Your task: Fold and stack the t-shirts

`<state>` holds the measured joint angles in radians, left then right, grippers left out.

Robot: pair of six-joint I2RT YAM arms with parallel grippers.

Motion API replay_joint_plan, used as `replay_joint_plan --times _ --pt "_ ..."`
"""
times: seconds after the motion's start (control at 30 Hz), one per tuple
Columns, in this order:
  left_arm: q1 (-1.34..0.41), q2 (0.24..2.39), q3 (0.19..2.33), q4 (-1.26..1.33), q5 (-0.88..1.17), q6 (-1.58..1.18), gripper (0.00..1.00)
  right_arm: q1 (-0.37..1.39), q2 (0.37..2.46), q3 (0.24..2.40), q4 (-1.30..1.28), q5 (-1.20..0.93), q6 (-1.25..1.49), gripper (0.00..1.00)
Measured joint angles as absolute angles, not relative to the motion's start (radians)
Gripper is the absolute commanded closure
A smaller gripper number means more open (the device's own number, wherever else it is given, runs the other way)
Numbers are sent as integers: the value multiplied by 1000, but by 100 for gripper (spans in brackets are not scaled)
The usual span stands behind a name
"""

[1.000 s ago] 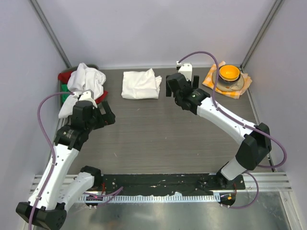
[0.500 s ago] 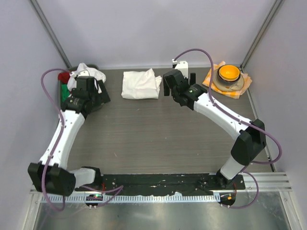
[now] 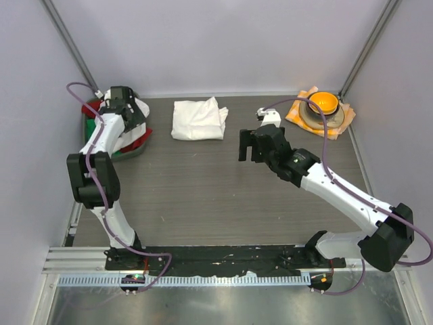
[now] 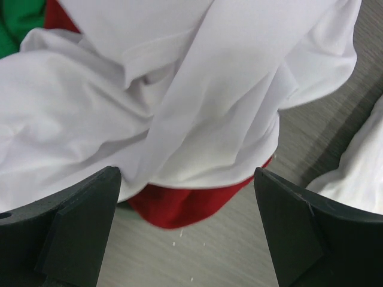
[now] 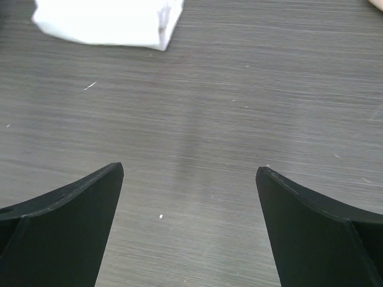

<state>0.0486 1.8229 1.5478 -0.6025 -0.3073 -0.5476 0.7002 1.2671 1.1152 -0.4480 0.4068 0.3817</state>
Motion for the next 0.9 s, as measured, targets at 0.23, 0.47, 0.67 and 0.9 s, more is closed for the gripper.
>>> replay_joint_plan --times 0.23,0.47,0.67,0.9 --pt "51 2007 1673 -542 -331 -530 19 791 1264 1096 -432 376 384 0" --pt "53 2073 1729 -529 -386 -521 100 817 1271 1094 -424 376 384 0" --pt "50 1959 1632 -479 -395 -543 100 823 1285 1089 -417 390 384 0" --pt "-75 1625 1553 -427 -406 -550 100 829 1314 1089 -420 446 386 0"
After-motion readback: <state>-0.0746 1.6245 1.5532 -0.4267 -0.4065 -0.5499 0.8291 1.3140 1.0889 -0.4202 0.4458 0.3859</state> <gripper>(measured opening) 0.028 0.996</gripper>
